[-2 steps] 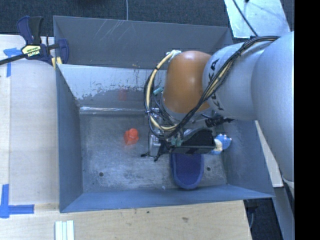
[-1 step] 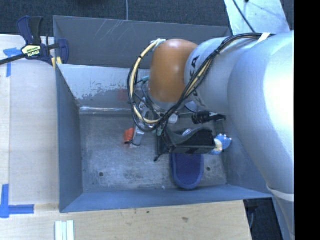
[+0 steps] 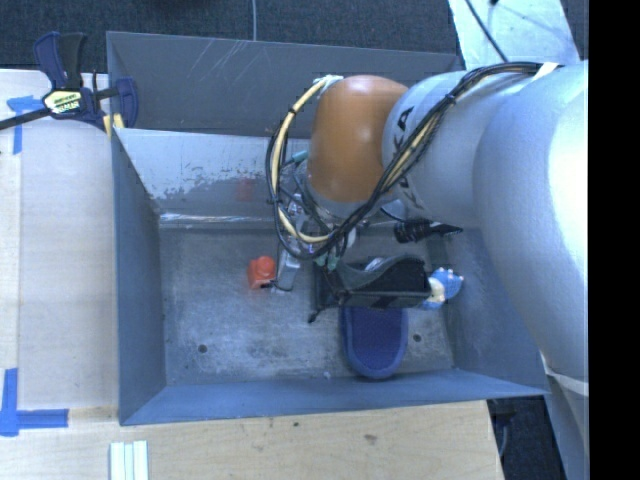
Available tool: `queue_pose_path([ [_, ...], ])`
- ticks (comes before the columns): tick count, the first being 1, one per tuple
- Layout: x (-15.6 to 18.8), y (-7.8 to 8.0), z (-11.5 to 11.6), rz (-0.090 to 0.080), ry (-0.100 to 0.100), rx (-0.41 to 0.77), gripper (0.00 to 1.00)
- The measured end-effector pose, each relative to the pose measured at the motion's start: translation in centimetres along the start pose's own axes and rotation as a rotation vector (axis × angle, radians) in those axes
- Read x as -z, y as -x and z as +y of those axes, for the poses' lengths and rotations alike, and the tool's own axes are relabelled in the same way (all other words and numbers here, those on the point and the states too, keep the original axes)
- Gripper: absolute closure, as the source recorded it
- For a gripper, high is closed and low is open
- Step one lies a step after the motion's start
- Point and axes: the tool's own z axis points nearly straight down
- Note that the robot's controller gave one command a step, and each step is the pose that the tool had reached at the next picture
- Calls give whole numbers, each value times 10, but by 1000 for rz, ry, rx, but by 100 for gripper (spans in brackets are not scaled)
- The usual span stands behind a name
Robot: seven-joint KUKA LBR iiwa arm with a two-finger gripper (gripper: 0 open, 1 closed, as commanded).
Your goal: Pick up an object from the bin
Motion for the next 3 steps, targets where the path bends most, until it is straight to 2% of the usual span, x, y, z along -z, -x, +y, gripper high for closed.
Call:
queue_pose_path([
  [1,-40,-3,5,5,-1,-28,0],
  [2,-37,-16,21,5,-1,25,0],
  [3,-36,-15,21,2,0,24,100],
])
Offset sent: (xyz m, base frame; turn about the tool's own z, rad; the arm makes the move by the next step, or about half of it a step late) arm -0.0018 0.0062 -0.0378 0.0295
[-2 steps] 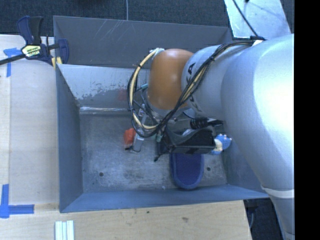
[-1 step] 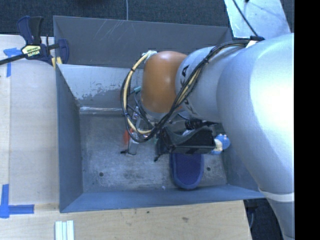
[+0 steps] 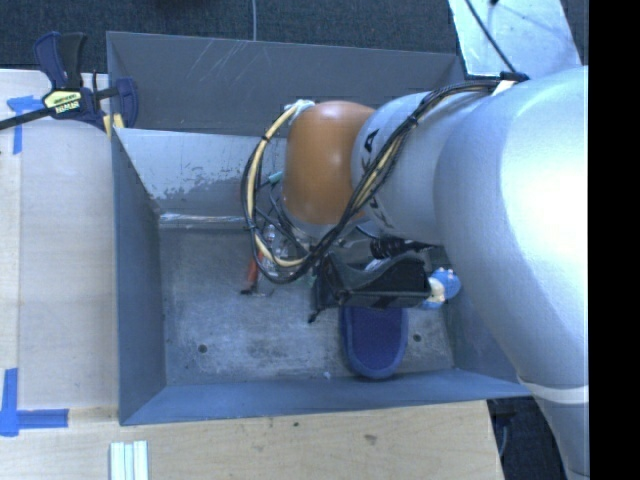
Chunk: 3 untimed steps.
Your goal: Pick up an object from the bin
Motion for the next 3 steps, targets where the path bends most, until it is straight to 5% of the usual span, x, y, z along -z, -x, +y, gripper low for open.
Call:
queue_pose_path([
  [2,91,5,0,-5,3,-1,100],
  [3,96,6,0,-2,1,-1,100],
])
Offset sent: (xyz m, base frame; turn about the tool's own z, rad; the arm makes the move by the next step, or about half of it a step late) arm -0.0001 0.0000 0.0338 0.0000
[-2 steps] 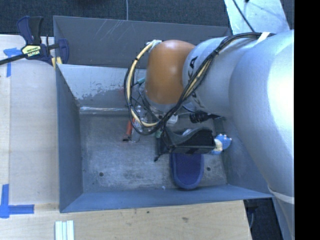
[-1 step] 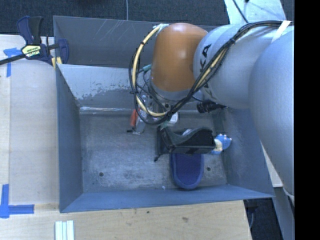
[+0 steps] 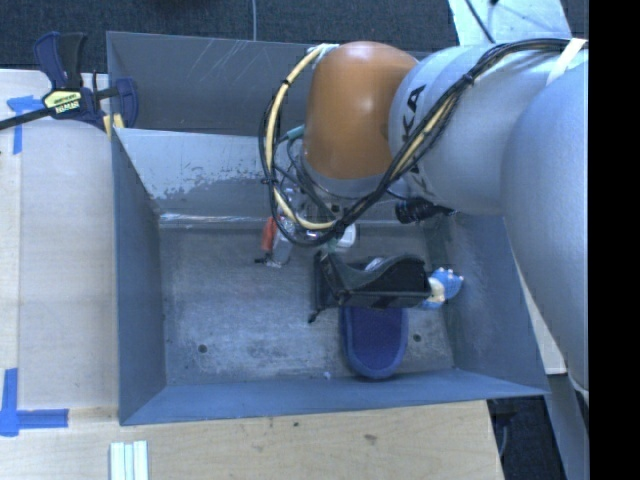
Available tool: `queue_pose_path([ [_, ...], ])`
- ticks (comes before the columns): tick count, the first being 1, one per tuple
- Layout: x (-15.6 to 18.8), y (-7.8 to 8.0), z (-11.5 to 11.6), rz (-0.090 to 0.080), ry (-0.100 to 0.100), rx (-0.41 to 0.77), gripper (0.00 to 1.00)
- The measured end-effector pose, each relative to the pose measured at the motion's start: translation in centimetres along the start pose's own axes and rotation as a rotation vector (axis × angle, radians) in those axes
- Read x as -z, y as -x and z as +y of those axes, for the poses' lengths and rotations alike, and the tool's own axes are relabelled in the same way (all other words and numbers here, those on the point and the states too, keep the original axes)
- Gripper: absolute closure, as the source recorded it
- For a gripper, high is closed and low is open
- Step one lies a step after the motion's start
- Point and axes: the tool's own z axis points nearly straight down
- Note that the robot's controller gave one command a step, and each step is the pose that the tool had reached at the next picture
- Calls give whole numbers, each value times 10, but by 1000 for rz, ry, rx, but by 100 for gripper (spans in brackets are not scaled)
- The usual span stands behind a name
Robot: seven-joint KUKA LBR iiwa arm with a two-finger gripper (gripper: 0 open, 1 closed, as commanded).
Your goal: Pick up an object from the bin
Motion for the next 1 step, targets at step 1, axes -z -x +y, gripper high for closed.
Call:
queue_pose_path([
  [1,22,2,0,-1,1,1,100],
])
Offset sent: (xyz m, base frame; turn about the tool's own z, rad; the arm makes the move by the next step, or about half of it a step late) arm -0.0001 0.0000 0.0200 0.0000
